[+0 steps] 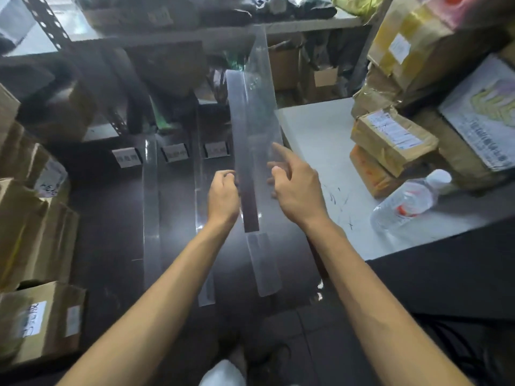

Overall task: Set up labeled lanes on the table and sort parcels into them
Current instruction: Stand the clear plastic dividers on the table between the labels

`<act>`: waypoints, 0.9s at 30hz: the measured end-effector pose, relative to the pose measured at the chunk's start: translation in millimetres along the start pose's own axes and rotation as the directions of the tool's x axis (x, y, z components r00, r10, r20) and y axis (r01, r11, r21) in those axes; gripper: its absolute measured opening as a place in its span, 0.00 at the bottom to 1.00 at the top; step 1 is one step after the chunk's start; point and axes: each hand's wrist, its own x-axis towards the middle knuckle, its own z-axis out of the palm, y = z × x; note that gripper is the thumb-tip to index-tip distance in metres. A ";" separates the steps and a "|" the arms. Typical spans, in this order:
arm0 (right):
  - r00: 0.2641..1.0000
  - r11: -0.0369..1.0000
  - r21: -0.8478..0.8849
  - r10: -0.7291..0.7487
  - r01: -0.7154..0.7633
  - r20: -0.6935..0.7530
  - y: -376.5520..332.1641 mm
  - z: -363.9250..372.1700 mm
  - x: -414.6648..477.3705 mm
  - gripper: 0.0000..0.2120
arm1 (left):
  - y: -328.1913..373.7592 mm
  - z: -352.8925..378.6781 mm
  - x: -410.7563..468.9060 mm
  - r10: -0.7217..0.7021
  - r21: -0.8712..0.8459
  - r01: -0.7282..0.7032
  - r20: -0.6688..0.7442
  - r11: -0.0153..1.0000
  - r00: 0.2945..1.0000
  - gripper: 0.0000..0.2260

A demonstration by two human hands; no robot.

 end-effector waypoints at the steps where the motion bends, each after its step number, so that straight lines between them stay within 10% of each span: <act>1: 1.000 1.000 -0.009 0.011 -0.011 -0.016 10.6 -7.7 0.0 0.22 | -1.6 10.4 -1.0 0.003 0.006 -0.003 0.032 1.000 0.999 0.11; 27: 0.901 0.814 -0.451 0.432 -0.367 0.046 179.8 -7.2 29.3 0.24 | -44.6 86.8 69.5 -0.201 0.282 0.185 0.029 0.941 0.979 0.20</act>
